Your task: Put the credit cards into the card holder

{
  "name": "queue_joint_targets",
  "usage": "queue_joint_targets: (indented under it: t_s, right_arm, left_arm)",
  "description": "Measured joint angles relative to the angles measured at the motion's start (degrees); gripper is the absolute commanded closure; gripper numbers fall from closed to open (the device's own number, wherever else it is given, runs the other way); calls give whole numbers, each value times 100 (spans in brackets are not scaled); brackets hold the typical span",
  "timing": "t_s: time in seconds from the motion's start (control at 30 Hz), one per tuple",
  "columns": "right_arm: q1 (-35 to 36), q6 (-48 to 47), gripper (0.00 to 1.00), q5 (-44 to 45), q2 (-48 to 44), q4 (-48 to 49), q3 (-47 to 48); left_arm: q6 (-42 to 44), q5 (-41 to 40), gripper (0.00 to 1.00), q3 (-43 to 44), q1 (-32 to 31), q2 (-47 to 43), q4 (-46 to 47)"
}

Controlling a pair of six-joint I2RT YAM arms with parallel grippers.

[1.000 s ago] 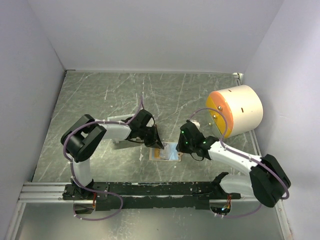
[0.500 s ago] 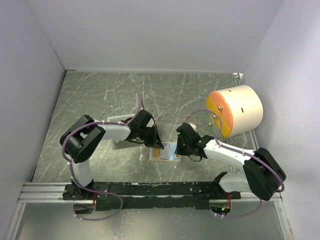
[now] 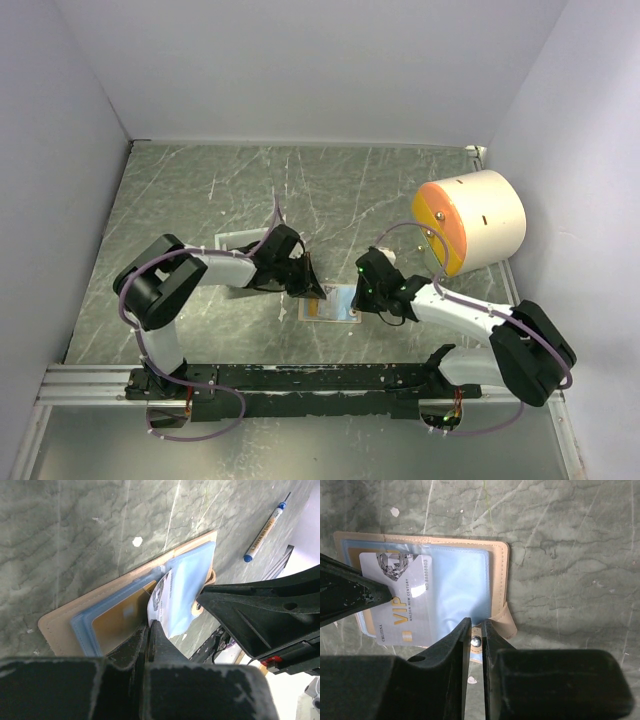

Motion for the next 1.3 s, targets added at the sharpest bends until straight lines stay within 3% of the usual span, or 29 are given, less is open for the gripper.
queue_joint_targets:
  t_s: [1.13, 1.3]
  right_arm:
    - [7, 111, 90, 52, -120, 181, -157]
    - [33, 103, 79, 157, -122, -17, -61]
  left_arm:
    - [-297, -413, 93, -385, -131, -254, 422]
    - [-297, -413, 93, -385, -131, -258, 422]
